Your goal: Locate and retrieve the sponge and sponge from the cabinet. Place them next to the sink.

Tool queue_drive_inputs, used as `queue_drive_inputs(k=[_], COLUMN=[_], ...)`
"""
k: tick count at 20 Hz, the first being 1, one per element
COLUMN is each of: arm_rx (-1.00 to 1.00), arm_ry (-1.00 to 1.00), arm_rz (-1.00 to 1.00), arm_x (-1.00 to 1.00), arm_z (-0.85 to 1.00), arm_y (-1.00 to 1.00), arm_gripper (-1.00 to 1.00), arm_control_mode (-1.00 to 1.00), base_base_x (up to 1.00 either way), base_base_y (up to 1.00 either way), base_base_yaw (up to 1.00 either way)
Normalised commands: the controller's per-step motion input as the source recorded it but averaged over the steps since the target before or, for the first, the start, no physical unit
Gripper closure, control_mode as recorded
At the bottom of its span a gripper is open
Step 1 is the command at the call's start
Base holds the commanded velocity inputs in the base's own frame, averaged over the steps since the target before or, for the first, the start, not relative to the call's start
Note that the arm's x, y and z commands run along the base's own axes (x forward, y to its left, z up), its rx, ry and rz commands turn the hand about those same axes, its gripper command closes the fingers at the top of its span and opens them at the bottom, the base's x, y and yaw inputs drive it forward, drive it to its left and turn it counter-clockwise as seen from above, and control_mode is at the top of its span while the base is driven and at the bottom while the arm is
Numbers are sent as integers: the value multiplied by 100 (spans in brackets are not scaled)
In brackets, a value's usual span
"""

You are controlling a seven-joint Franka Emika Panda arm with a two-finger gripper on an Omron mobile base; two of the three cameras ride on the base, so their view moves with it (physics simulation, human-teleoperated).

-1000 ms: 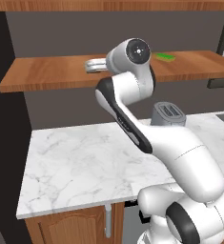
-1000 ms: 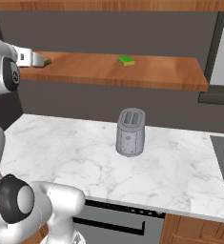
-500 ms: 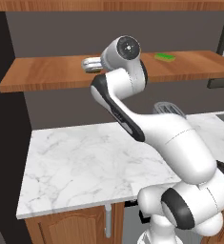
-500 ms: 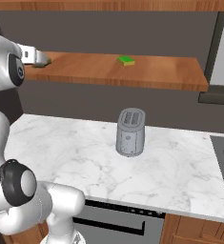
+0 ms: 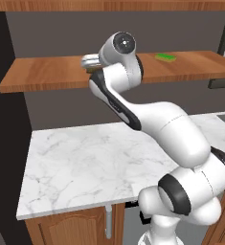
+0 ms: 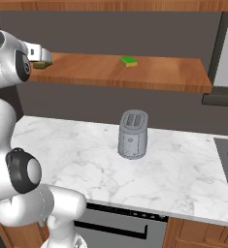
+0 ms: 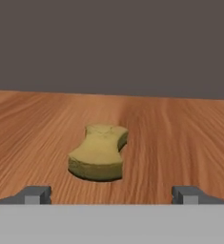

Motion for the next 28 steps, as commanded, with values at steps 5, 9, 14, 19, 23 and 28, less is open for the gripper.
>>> queue_drive_inputs(k=[5, 9, 14, 19, 23, 28], arm_rx=[0, 0, 0, 0, 0, 0], arm_ry=[0, 0, 0, 0, 0, 0], arm_rz=[0, 0, 0, 0, 0, 0], arm_x=[10, 10, 24, 24, 23, 22], arm_z=[-6, -11, -5, -7, -10, -10], arm_y=[12, 7, 2, 2, 4, 5], arm_gripper=[-100, -100, -100, -100, -100, -100], arm_control_mode=[-100, -100, -100, -100, -100, -100], base_base_x=[0, 0, 0, 0, 0, 0], base_base_y=[0, 0, 0, 0, 0, 0], base_base_yaw=[0, 0, 0, 0, 0, 0])
